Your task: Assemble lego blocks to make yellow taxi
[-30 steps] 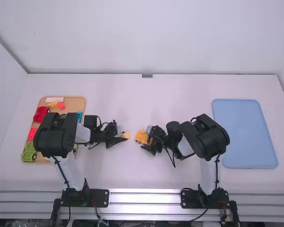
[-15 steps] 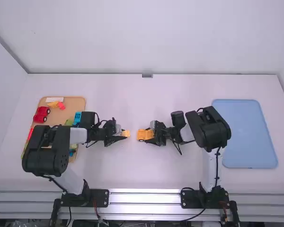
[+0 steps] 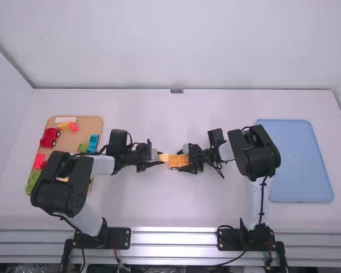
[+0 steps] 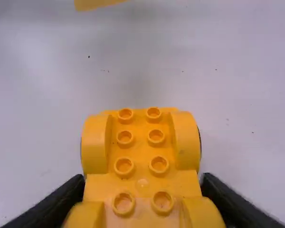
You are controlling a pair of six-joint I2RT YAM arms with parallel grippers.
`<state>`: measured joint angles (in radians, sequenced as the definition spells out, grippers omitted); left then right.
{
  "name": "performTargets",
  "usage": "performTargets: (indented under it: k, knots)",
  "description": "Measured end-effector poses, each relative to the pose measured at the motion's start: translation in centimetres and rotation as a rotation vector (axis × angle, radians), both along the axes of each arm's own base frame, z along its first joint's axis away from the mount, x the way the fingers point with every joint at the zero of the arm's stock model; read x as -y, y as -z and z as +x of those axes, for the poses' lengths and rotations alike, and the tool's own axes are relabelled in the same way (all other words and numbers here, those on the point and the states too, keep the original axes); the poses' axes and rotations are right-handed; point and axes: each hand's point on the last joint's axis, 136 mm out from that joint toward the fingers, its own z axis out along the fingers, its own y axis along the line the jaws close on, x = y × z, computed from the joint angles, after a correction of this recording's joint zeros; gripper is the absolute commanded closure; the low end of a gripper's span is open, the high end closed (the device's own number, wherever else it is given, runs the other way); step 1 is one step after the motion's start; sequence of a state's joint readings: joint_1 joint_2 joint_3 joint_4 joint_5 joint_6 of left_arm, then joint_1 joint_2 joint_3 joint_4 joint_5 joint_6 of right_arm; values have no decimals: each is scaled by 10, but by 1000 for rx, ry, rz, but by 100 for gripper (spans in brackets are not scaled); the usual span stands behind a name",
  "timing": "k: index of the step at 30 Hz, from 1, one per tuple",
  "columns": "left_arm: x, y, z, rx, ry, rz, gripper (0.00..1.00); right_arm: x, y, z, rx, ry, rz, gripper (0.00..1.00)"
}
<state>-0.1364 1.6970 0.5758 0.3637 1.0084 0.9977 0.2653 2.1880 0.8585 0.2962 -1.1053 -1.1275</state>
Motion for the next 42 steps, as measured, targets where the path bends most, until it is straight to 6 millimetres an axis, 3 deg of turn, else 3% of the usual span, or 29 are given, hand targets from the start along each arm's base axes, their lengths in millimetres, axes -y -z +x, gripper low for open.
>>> performTargets:
  k: [5, 11, 14, 19, 26, 32, 42]
  knots:
    - [8, 7, -8, -75, 14, 36, 98, 2, -1, 3, 4, 7, 0, 11]
    - [16, -3, 6, -34, 29, 34, 98, 8, 0, 6, -9, 24, 1, 12]
    - [20, 4, 18, -62, 37, 24, 98, 9, 0, 6, -13, 25, 3, 14]
    - [24, 19, 20, -130, 62, 2, 97, 9, 0, 5, -15, 24, 3, 16]
    - [32, 29, 21, -152, 64, 27, 98, 9, -1, 6, -10, 23, 6, 32]
    - [44, 40, 17, -177, 41, 94, 98, 9, -1, 6, -11, 24, 5, 39]
    - [43, 40, 23, -183, 13, 104, 98, 9, 1, 9, -18, 41, -8, 50]
